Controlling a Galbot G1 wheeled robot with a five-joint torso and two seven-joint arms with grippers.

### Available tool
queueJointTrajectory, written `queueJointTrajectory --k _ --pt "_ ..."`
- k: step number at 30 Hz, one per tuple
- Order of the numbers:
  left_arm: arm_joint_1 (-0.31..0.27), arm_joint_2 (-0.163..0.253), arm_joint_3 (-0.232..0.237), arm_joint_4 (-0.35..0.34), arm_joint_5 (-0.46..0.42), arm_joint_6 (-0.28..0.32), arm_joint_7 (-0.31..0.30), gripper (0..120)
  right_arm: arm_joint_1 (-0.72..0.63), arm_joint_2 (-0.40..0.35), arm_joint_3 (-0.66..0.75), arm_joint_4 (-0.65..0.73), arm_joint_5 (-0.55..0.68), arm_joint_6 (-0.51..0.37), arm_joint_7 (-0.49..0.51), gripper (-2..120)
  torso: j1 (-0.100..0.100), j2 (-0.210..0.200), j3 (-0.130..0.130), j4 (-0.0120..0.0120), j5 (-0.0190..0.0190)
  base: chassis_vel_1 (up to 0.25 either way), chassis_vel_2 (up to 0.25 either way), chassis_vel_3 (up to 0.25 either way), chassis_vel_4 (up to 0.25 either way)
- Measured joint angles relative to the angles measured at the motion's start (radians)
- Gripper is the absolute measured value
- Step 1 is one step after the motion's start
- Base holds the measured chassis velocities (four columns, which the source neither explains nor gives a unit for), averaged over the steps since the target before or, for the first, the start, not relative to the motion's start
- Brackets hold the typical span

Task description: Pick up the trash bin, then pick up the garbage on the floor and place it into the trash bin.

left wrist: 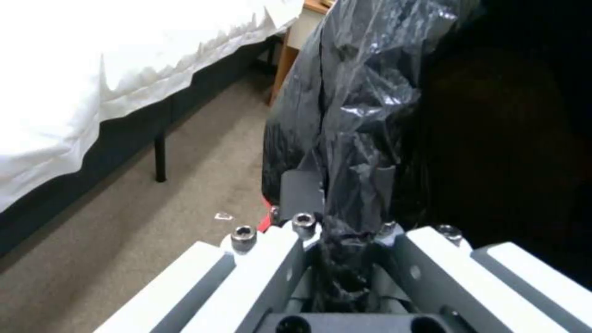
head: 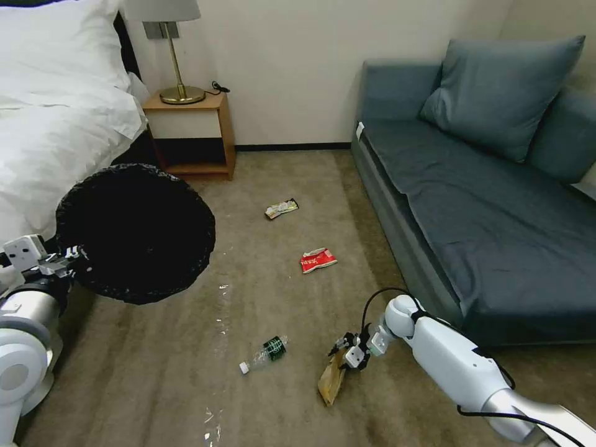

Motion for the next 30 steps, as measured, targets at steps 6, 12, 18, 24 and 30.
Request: queueJointTrajectory --k 6,12,18,24,30 --pt "0.003 0.0 -0.003 -0.004 -0.004 0.0 -0.004 0 -0.006 0.008 -0.001 -0.01 0.002 0.0 0.004 14 0.0 0.0 0.0 0.0 -0.0001 0.0 0.0 0.0 0.0" --pt "0.0 0.003 -0.002 -0.004 -0.006 0.0 -0.006 0 -0.007 0.015 -0.002 -0.015 0.007 0.0 0.006 0 0.0 0.0 0.0 0.0002 0.0 0.0 0.0 0.0 0.0" --pt "-0.001 0.007 0.002 -0.003 -0.012 0.002 -0.012 0 -0.007 -0.018 0.017 -0.007 0.105 -0.005 -0.008 0 0.0 0.0 0.0 0.0001 0.0003 0.0 0.0 0.0 0.0" --pt "-0.002 0.019 0.0 0.003 -0.031 0.004 -0.016 0 -0.031 -0.165 0.144 0.138 0.549 -0.109 -0.045 0 0.0 0.0 0.0 -0.0004 0.0 0.0 0.0 0.0 0.0" --pt "-0.012 0.023 0.003 0.038 -0.03 0.003 -0.013 0 -0.099 -0.264 0.386 0.319 0.928 -0.248 0.047 0 0.0 0.0 0.0 0.0002 0.0003 0.0 0.0 0.0 0.0"
